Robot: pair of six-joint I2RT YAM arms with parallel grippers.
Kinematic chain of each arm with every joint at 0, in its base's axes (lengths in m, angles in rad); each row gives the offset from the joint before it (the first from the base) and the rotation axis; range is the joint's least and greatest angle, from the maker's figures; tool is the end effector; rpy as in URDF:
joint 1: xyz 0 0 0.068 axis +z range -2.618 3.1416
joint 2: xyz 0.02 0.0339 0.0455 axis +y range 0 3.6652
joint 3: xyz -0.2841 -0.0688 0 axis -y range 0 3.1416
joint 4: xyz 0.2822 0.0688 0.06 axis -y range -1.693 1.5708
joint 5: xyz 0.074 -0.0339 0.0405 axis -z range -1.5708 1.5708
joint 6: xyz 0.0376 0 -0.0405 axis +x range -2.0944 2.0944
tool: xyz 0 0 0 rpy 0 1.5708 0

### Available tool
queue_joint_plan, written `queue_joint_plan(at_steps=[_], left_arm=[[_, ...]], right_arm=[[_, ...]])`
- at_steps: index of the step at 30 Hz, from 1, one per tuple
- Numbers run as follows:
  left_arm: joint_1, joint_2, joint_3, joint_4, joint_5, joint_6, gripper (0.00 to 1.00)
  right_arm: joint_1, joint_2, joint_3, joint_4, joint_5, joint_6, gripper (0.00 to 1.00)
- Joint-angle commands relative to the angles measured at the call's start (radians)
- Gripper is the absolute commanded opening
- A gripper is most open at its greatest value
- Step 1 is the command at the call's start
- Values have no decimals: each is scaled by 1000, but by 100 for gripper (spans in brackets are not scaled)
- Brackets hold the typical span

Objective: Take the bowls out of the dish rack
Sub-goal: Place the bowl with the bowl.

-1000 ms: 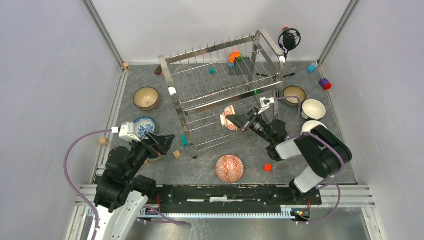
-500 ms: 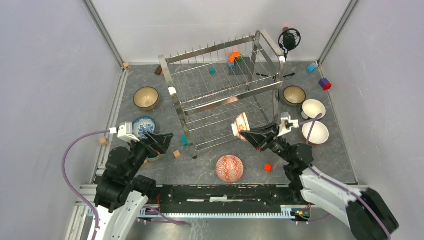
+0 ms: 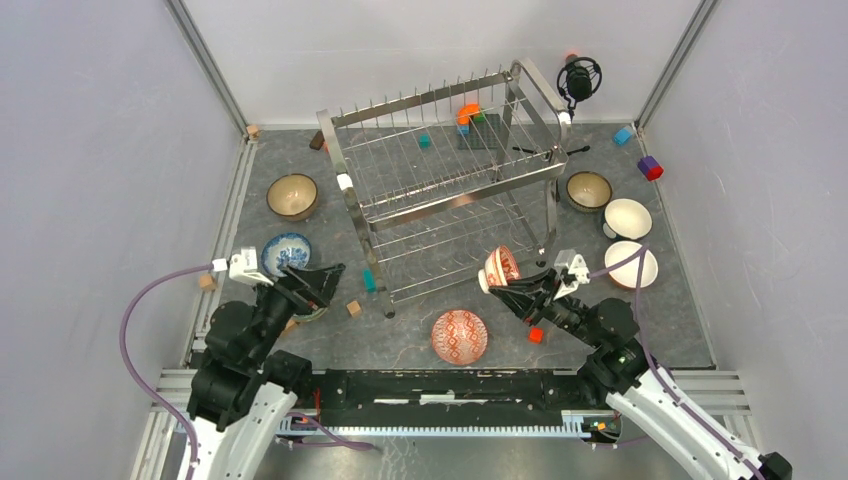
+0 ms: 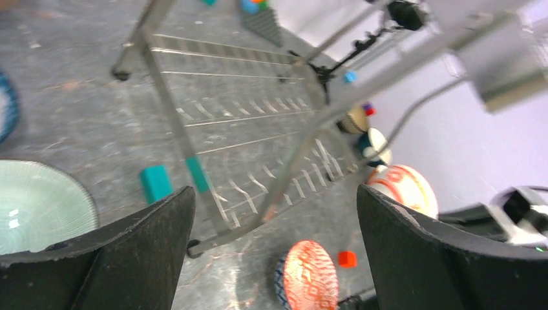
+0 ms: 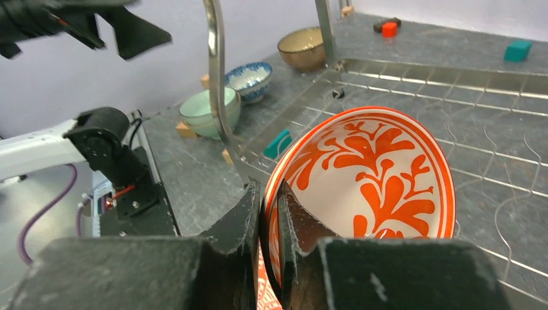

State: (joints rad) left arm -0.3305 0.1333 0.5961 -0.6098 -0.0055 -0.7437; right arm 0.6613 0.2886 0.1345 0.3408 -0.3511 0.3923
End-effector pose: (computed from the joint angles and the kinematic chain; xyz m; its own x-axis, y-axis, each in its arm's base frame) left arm 0.0706 -0.0240 0.3146 -0.3182 -0.6066 -0.7286 0.1412 0.7296 -0.6691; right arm 0.1050 0.0981 0.2306 -0.1871 0.3093 -0.9324 -0.8353 0.4494 0.3167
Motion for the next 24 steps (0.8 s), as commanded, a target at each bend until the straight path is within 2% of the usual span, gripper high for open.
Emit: queue_joint_plan(at_steps=[1, 5, 16, 18, 21, 24], left_arm=[[2, -27, 8, 112, 178, 8, 100], [3, 90, 83, 75, 324, 105, 100], [6, 152, 214, 27, 447, 229, 100], [7, 187, 294, 81, 454, 245, 99], [10, 277, 497, 119, 377, 273, 100], [12, 400, 640, 230, 430, 236, 100]], right_arm=[[3, -49, 31, -63, 31, -80, 0], [4, -43, 47, -93, 28, -116, 0], [4, 60, 88, -95, 42, -152, 0], [2, 85, 92, -77, 41, -153, 0], [4, 118, 114, -68, 30, -142, 0], [4, 114, 131, -71, 23, -134, 0]])
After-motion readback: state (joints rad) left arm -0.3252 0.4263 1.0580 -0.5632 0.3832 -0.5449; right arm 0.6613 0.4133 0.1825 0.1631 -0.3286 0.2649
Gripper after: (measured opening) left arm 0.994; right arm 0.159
